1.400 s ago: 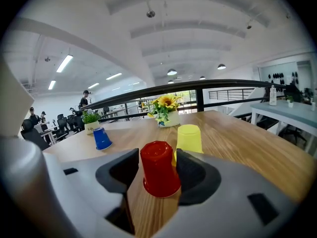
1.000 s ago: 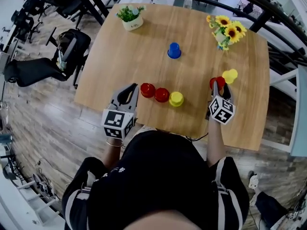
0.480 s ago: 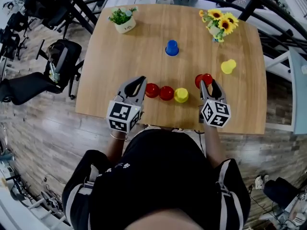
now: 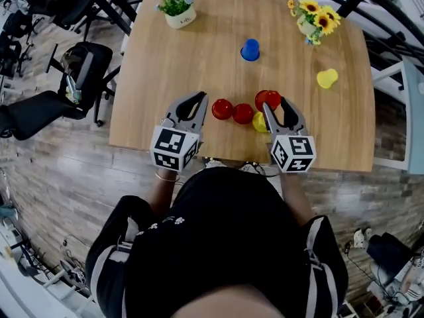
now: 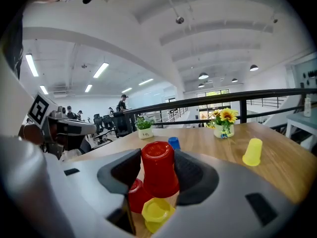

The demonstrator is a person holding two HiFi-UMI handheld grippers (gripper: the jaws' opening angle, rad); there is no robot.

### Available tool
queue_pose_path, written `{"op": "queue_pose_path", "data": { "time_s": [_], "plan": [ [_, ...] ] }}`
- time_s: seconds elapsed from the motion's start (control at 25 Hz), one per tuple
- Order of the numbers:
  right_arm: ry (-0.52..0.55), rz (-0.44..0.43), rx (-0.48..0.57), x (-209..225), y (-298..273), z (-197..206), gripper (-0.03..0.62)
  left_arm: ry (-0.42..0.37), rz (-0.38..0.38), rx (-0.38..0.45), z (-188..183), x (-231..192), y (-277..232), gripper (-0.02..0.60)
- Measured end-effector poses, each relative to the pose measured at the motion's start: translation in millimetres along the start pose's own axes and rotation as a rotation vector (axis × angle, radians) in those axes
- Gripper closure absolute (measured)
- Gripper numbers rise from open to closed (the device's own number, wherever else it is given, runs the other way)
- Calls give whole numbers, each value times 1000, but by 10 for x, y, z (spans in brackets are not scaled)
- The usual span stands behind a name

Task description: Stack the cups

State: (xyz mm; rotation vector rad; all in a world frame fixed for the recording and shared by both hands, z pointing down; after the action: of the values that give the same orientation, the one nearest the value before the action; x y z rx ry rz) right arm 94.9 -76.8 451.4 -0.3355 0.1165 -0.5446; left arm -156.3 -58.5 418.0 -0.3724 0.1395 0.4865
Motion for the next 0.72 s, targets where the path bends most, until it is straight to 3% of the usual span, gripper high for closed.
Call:
{"op": "queue_pose_path", "data": {
  "time_s": [0.4,0.72],
  "plan": [
    [65,-149,12,-517,-111,-201,382,24,-8,18,29,-134,115,561],
    [111,-211,-48,-760,-270,-102,382,43,-44,18,76,-244,270,561]
  ]
}}
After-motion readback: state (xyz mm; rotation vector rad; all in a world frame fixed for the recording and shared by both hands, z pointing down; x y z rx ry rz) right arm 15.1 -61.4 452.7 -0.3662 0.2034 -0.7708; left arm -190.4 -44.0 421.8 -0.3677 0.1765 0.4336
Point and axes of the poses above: the fingertips, and each gripper's own axes: y backward along the fingers, x to its right, z out of its underside, the point moved 7 cm from there along y, backward along the fingers, and after that the axes turned 9 degrees about y, right-handed, at the moved point
